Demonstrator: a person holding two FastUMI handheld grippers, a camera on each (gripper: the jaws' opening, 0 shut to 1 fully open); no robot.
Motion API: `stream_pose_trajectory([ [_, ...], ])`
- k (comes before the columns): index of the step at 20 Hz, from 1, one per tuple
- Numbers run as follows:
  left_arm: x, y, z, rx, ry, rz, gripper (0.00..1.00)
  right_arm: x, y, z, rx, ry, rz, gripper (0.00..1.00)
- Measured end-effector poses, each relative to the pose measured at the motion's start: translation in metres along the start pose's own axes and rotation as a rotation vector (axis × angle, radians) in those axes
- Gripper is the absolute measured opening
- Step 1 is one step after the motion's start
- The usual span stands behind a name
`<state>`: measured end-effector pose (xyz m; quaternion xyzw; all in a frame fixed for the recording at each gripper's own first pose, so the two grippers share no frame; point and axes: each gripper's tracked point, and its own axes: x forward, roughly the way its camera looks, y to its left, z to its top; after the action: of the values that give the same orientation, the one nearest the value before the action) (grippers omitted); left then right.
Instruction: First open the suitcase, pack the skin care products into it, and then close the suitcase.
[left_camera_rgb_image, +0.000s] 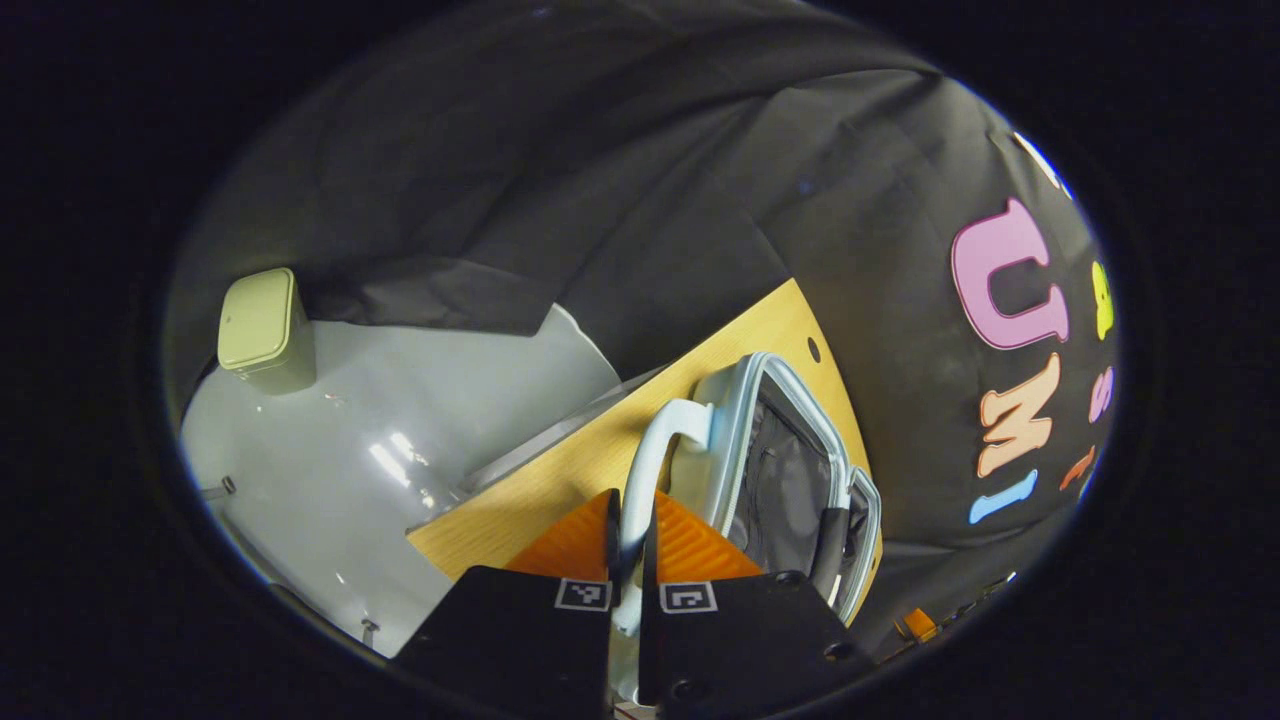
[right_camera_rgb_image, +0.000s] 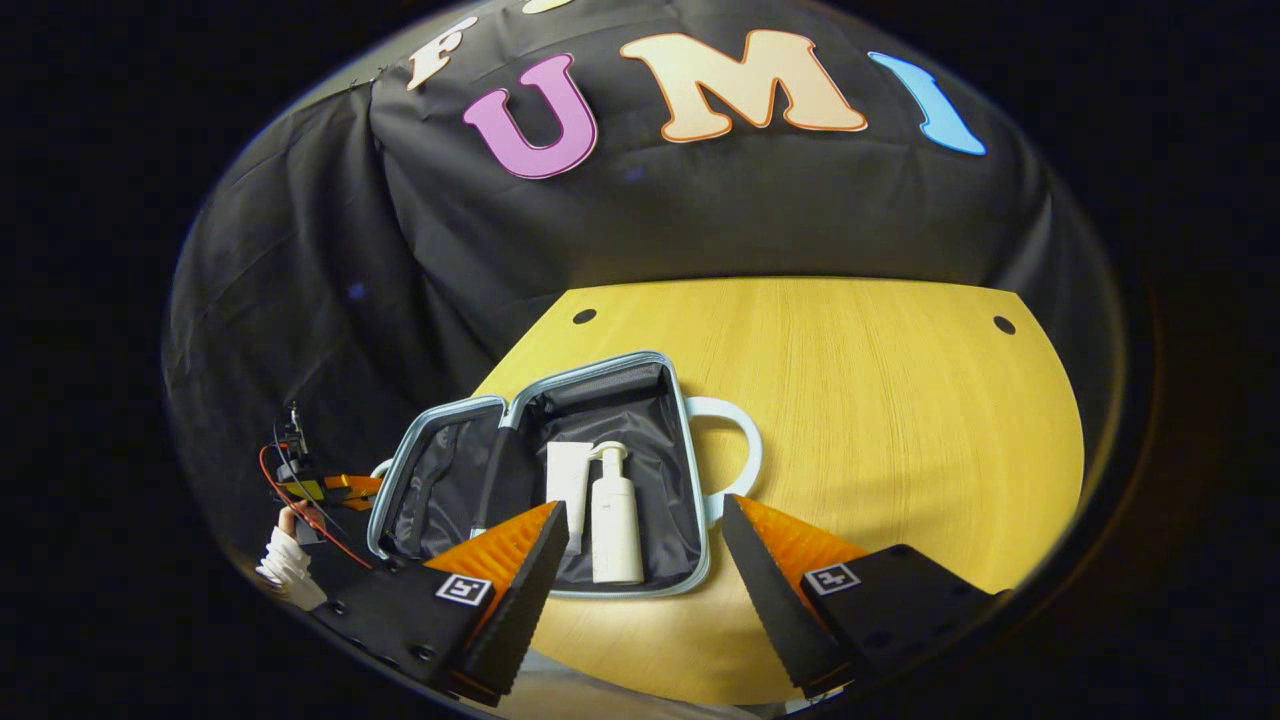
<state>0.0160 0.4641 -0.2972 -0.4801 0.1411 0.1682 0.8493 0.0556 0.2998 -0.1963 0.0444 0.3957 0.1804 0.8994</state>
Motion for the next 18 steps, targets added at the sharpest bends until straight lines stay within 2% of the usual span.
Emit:
stream_pose_trajectory([
  [3, -0.010, -0.023, 0.011, 0.004, -0.029, -0.040, 0.04, -0.003, 0.001, -0.001, -0.003, -0.006, 0.008, 0.97],
  [8, -0.049, -0.102, 0.039, 0.047, -0.125, -0.226, 0.03, -0.017, -0.005, -0.002, -0.014, -0.039, 0.000, 0.97],
  [14, -0.088, -0.212, 0.024, 0.261, -0.162, -0.341, 0.03, -0.036, -0.027, -0.001, 0.012, -0.090, -0.018, 0.97],
  [18, -0.096, -0.287, -0.011, 0.361, -0.144, -0.405, 0.03, -0.056, -0.049, -0.005, 0.034, -0.120, -0.043, 0.97],
])
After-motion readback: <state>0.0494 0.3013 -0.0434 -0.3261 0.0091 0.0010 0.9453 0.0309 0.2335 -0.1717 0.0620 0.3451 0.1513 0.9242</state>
